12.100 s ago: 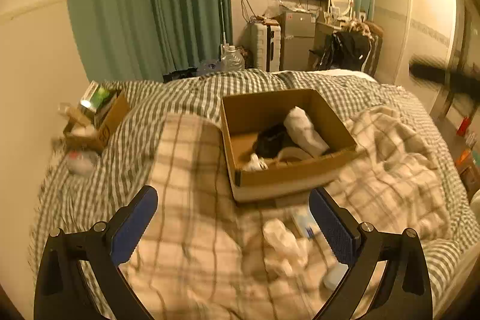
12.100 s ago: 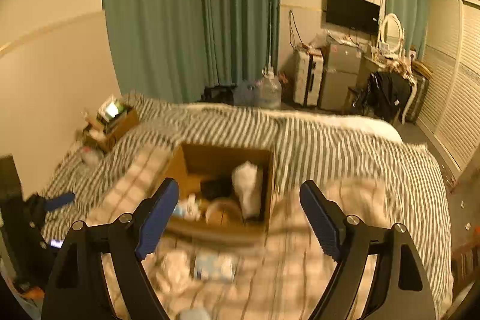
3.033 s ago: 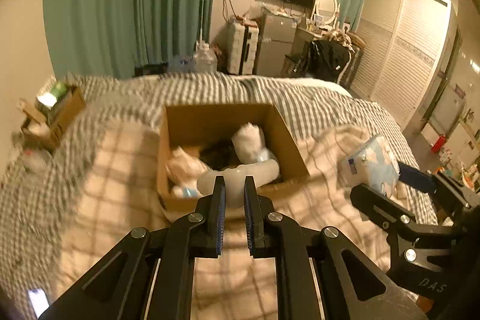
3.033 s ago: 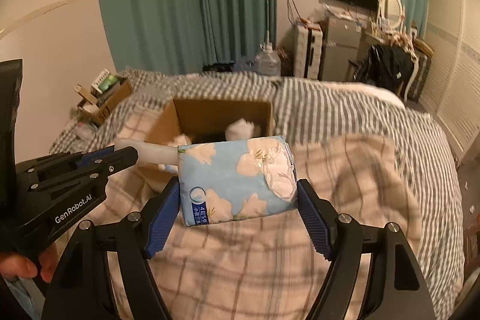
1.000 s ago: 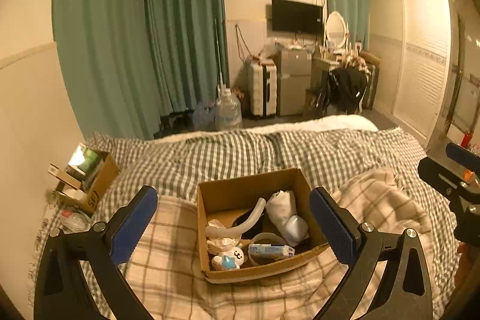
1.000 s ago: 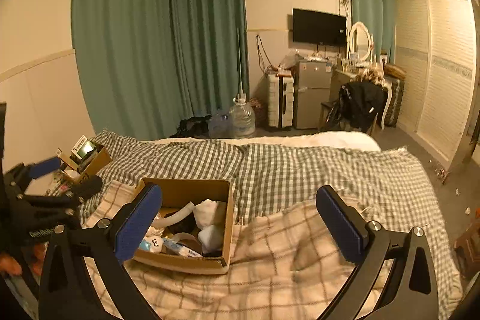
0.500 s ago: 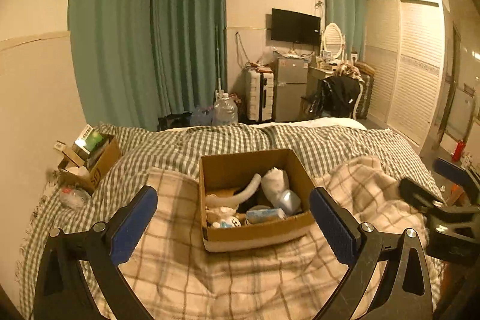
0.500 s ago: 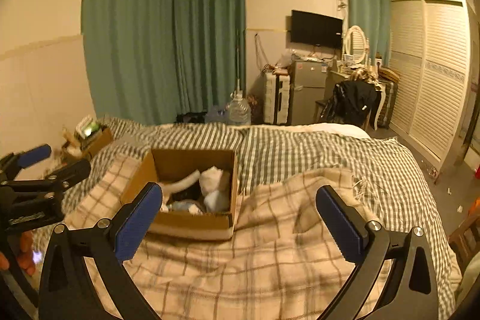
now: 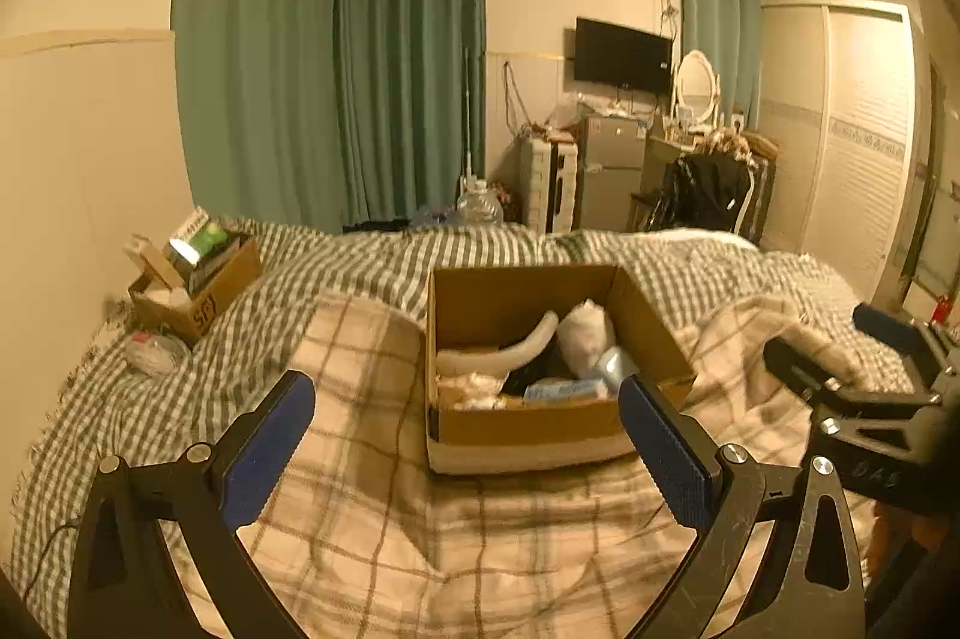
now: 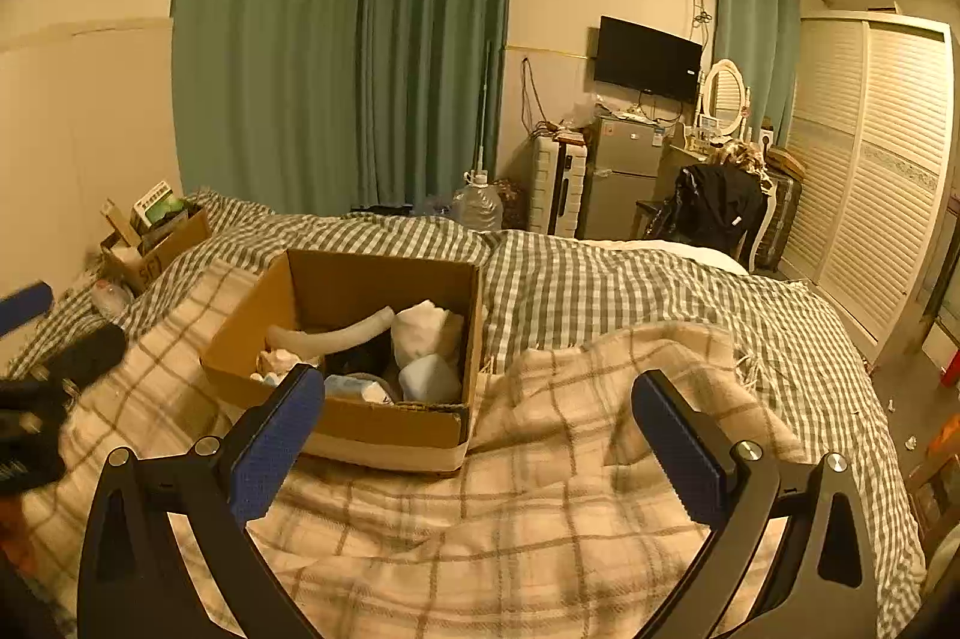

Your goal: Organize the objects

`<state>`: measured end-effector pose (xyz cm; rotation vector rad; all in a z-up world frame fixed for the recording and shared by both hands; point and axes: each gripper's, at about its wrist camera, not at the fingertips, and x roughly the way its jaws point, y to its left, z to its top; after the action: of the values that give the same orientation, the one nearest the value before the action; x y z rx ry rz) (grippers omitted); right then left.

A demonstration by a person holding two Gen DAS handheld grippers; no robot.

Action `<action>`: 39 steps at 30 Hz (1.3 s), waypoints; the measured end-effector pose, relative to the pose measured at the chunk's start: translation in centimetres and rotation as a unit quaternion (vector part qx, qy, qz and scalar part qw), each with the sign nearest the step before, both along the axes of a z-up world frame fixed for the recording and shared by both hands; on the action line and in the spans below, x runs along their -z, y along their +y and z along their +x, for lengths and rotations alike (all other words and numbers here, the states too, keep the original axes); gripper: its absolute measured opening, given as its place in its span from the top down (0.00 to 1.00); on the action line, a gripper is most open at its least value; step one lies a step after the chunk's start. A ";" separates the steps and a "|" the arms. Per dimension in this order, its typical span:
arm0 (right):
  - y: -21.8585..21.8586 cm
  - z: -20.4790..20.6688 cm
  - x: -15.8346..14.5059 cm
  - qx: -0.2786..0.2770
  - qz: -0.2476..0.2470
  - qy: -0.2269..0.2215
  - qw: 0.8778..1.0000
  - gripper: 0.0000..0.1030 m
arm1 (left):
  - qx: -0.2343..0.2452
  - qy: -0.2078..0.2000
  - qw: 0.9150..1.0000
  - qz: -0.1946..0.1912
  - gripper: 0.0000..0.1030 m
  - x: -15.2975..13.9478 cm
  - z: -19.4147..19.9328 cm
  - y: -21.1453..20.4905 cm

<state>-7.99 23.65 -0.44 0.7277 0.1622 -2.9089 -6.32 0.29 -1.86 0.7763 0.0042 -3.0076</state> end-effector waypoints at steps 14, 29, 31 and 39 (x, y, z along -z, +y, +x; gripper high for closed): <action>-1.2 -0.1 0.9 -0.010 0.014 -0.013 1.000 0.00 | -0.012 -0.004 1.000 -0.004 0.00 0.3 0.4 -0.1; -1.5 0.1 0.7 -0.005 0.014 -0.007 1.000 0.00 | -0.017 -0.004 1.000 -0.006 0.00 0.2 0.5 -0.3; -1.5 0.0 0.7 -0.006 0.012 -0.009 1.000 0.00 | -0.016 -0.005 1.000 -0.005 0.00 0.2 0.4 -0.3; -1.8 0.2 0.7 -0.005 0.012 -0.007 1.000 0.00 | -0.018 -0.008 1.000 -0.007 0.00 0.5 0.4 -0.2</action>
<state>-7.83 21.89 -1.11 0.7493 0.1999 -2.8974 -5.92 0.04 -2.36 0.7919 -0.0025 -2.9645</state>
